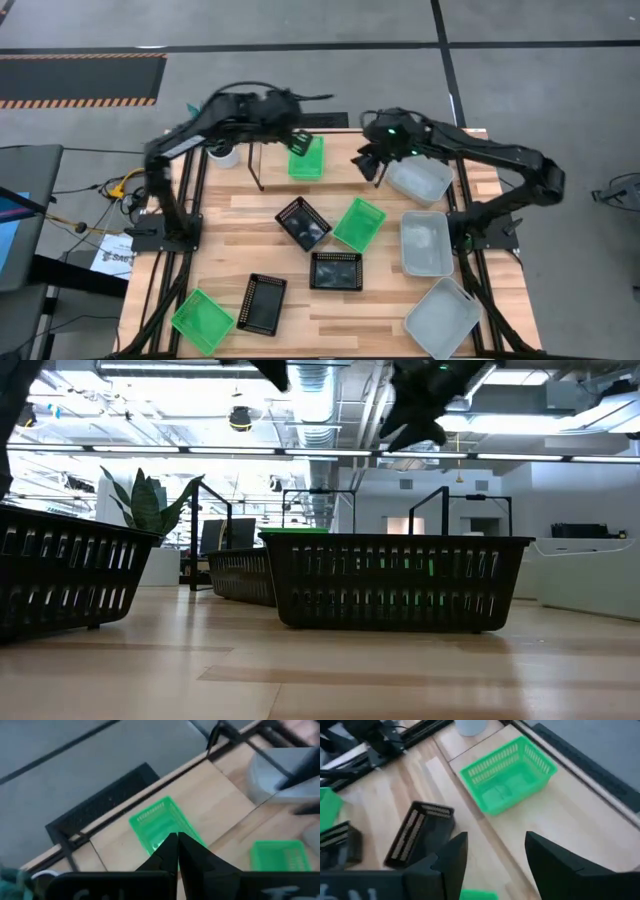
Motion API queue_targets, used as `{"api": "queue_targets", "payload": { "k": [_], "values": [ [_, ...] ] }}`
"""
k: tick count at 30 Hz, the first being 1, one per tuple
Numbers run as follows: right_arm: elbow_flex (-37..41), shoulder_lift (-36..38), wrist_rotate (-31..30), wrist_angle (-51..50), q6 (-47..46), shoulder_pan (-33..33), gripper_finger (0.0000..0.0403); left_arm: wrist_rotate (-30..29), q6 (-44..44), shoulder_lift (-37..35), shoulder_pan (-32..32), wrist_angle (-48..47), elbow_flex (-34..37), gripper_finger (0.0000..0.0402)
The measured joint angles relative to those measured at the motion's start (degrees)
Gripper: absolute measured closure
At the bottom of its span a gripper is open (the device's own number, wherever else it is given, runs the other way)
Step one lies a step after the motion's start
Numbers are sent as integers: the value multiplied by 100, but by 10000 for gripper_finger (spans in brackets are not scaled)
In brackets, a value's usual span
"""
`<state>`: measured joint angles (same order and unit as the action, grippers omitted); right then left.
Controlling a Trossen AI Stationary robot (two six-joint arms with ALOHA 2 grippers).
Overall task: Stack baskets on shelf by color
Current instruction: Put the left green bin on the shelf
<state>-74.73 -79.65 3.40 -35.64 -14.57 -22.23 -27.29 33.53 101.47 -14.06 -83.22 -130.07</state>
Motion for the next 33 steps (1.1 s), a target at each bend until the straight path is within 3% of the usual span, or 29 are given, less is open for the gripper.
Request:
{"api": "queue_targets", "payload": {
  "k": [4, 10, 12, 21, 27, 33],
  "values": [
    [-673, -825, -300, -538, 1, 96, 239, -174, 411, -611, 125, -135, 261, 401],
    [-1111, -1997, -331, -796, 9, 207, 366, -791, 705, -1152, 449, -239, 270, 401],
    [-1203, -2340, -332, -784, 13, 200, 391, -859, 720, -1252, 518, -239, 272, 401],
    [-1835, -3477, -688, -788, -38, 100, 397, -938, 766, -1348, 753, -294, 277, 401],
    [-2151, -3592, -1036, -522, 119, 5, 392, -938, 775, -1322, 830, -304, 277, 401],
    [-2145, -3594, -982, -133, 112, -99, 396, -940, 784, -1324, 826, -308, 277, 401]
  ]
}}
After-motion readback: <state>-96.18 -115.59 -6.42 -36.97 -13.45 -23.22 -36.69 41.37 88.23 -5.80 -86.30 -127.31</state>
